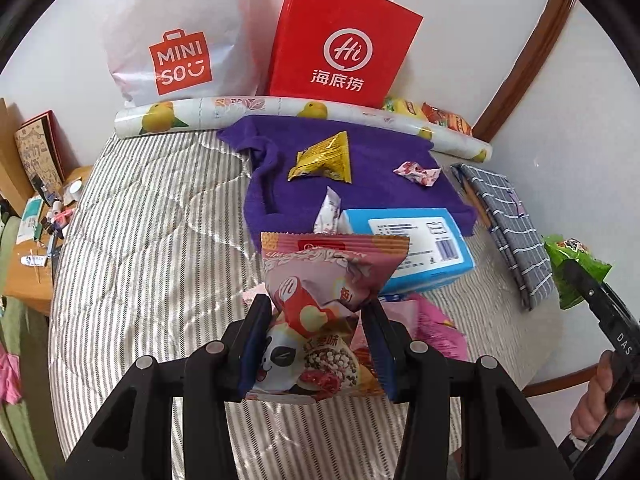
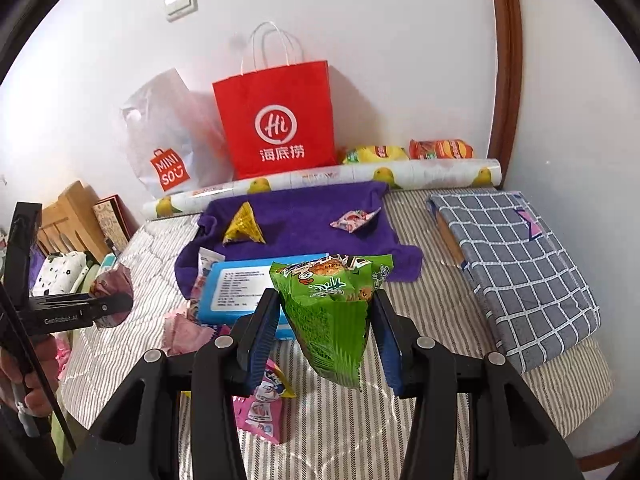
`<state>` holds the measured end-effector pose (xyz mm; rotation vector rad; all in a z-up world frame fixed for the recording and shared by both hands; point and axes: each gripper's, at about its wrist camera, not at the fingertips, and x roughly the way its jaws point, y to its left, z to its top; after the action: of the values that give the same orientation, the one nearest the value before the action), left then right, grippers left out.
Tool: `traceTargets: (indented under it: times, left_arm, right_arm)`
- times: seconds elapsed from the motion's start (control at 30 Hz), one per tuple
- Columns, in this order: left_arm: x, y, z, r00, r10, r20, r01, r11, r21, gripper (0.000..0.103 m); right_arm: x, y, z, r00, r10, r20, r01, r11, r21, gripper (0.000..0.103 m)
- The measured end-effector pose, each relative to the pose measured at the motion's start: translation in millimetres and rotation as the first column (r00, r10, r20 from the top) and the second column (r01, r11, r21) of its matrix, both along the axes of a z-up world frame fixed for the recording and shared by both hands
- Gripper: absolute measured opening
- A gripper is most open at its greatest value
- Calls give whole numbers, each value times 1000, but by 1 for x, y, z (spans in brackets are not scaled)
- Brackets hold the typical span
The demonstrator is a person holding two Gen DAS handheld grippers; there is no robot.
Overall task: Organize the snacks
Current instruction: 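Carry the pink bag and green bag toward the purple towel with both tools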
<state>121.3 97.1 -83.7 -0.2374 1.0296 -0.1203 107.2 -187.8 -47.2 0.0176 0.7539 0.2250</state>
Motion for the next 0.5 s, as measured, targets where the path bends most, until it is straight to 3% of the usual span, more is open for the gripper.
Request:
traceTargets:
  times: [0.5]
  left_arm:
    - [4,-12,22,999,-23,43,24,1000,-9,45]
  right_arm:
    - [7,6,13,1000,14,19,-14,1000,-17,46]
